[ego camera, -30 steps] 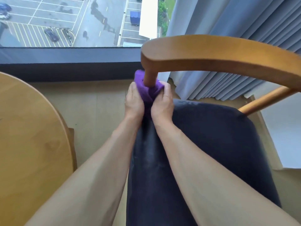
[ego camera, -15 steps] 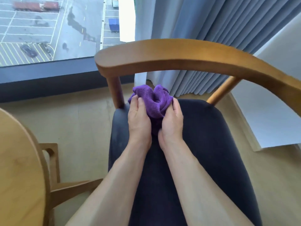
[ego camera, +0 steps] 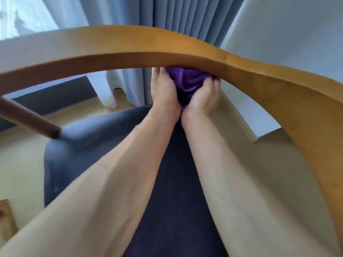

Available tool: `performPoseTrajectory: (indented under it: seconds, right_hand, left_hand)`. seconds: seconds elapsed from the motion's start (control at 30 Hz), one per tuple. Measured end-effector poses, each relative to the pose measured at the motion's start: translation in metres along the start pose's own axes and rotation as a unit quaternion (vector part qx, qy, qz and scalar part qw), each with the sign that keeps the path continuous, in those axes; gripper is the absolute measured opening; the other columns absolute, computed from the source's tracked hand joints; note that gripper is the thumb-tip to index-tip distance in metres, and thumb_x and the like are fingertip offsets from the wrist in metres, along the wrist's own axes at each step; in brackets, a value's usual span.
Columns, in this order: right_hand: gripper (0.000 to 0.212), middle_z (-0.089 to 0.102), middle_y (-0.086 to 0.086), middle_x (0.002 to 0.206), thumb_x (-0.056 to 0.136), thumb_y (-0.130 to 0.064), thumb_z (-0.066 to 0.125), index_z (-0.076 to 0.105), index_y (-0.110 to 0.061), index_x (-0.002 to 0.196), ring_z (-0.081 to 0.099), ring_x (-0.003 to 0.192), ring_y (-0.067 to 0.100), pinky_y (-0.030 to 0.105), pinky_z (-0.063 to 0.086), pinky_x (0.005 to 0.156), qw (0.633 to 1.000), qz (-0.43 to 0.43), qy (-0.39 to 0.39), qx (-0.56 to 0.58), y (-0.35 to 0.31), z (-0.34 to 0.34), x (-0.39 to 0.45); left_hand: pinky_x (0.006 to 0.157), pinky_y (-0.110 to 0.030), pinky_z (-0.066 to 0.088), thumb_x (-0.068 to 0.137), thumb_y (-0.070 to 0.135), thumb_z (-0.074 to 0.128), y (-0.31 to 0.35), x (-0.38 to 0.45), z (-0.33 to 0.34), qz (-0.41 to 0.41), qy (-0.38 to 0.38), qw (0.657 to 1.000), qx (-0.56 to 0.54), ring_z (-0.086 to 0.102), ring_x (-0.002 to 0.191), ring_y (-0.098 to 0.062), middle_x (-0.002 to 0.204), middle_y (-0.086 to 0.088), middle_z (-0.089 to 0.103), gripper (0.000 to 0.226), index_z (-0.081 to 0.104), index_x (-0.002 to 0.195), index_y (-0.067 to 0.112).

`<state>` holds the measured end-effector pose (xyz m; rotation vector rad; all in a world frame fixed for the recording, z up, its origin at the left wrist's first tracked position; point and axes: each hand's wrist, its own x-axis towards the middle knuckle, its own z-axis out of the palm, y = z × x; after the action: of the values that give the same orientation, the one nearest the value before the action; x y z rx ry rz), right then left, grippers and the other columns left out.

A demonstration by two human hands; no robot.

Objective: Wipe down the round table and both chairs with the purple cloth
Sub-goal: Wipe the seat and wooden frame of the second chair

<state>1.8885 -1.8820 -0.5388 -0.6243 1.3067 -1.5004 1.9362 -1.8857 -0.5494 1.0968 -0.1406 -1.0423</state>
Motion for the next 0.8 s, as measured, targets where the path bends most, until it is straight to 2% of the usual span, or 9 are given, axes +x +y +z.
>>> performPoseTrajectory:
  seconds: [0.07, 0.13, 0.23, 0.33, 0.4, 0.47, 0.57, 0.7, 0.8]
  right_hand:
    - [0.032, 0.057, -0.006, 0.110, 0.101, -0.007, 0.038, 0.060, -0.020, 0.121, 0.054, 0.094, 0.004, 0.016, 0.040, 0.095, 0.994, -0.063, -0.028, -0.084, 0.015, 0.003, 0.009]
    - [0.028, 0.058, -0.008, 0.109, 0.103, -0.009, 0.038, 0.059, -0.020, 0.117, 0.052, 0.098, 0.001, 0.007, 0.037, 0.087, 0.983, -0.078, -0.050, -0.156, 0.037, -0.003, 0.019]
    - [0.025, 0.066, 0.009, 0.111, 0.103, -0.010, 0.041, 0.061, -0.006, 0.117, 0.059, 0.106, 0.025, 0.031, 0.045, 0.098, 0.964, -0.015, -0.060, -0.260, 0.059, -0.025, 0.029]
    - [0.027, 0.067, 0.011, 0.113, 0.102, -0.011, 0.040, 0.063, -0.008, 0.115, 0.060, 0.109, 0.026, 0.043, 0.044, 0.104, 0.972, -0.015, -0.064, -0.227, 0.046, -0.020, 0.028]
    - [0.028, 0.067, 0.008, 0.112, 0.096, -0.018, 0.040, 0.063, -0.013, 0.110, 0.060, 0.108, 0.023, 0.043, 0.046, 0.104, 0.985, -0.051, -0.048, -0.158, 0.028, -0.008, 0.019]
    - [0.028, 0.066, -0.002, 0.103, 0.090, -0.022, 0.039, 0.062, -0.021, 0.104, 0.060, 0.101, 0.015, 0.034, 0.048, 0.099, 0.992, -0.066, -0.036, -0.099, 0.023, 0.002, 0.016]
    - [0.030, 0.065, -0.009, 0.110, 0.100, -0.016, 0.037, 0.059, -0.027, 0.116, 0.057, 0.104, 0.006, 0.010, 0.044, 0.094, 0.984, -0.090, -0.049, -0.143, 0.036, -0.002, 0.011]
    - [0.026, 0.066, 0.006, 0.110, 0.103, -0.013, 0.037, 0.058, -0.015, 0.118, 0.060, 0.102, 0.024, 0.032, 0.044, 0.086, 0.963, -0.013, -0.029, -0.267, 0.059, -0.020, 0.013]
    - [0.027, 0.066, 0.004, 0.113, 0.101, -0.015, 0.039, 0.059, -0.019, 0.119, 0.061, 0.104, 0.024, 0.038, 0.049, 0.092, 0.964, 0.051, -0.004, -0.261, 0.053, -0.026, 0.003]
  left_hand:
    - [0.099, -0.038, 0.054, 0.104, 0.022, 0.045, -0.012, 0.010, -0.010, 0.045, -0.025, 0.994, 0.096, 0.069, 0.104, -0.019, 0.105, -0.003, 0.073, 0.029, 0.063, 0.125, 0.011]
    - [0.102, -0.044, 0.051, 0.105, 0.026, 0.044, -0.028, 0.018, -0.022, 0.067, -0.047, 0.973, 0.214, 0.068, 0.103, -0.018, 0.106, -0.004, 0.073, 0.027, 0.064, 0.118, 0.014]
    - [0.099, -0.053, 0.049, 0.103, 0.022, 0.046, -0.043, 0.020, -0.037, 0.030, -0.036, 0.941, 0.334, 0.066, 0.098, -0.025, 0.103, -0.012, 0.071, 0.021, 0.063, 0.107, 0.011]
    - [0.090, -0.052, 0.053, 0.102, 0.018, 0.048, -0.029, 0.019, -0.030, -0.009, -0.053, 0.977, 0.207, 0.063, 0.093, -0.025, 0.098, -0.013, 0.068, 0.016, 0.063, 0.100, 0.013]
    - [0.086, -0.047, 0.057, 0.097, 0.014, 0.048, -0.011, 0.014, -0.019, -0.014, -0.054, 0.994, 0.095, 0.067, 0.095, -0.028, 0.100, -0.015, 0.070, 0.017, 0.065, 0.101, 0.013]
    - [0.096, -0.050, 0.055, 0.095, 0.012, 0.048, -0.003, 0.016, -0.013, -0.025, -0.077, 0.997, 0.018, 0.067, 0.105, -0.036, 0.111, -0.024, 0.068, 0.023, 0.064, 0.111, 0.006]
    - [0.098, -0.042, 0.055, 0.101, 0.019, 0.048, -0.013, 0.020, -0.021, 0.002, -0.103, 0.988, 0.118, 0.068, 0.105, -0.031, 0.108, -0.018, 0.070, 0.020, 0.065, 0.112, 0.013]
    - [0.099, -0.058, 0.050, 0.099, 0.023, 0.049, -0.031, 0.023, -0.042, -0.038, -0.087, 0.955, 0.281, 0.064, 0.095, -0.029, 0.097, -0.018, 0.064, 0.020, 0.059, 0.103, 0.006]
    - [0.080, -0.050, 0.050, 0.095, 0.017, 0.045, -0.022, 0.009, -0.046, -0.049, -0.071, 0.961, 0.261, 0.055, 0.085, -0.024, 0.091, -0.012, 0.057, 0.015, 0.059, 0.092, 0.014]
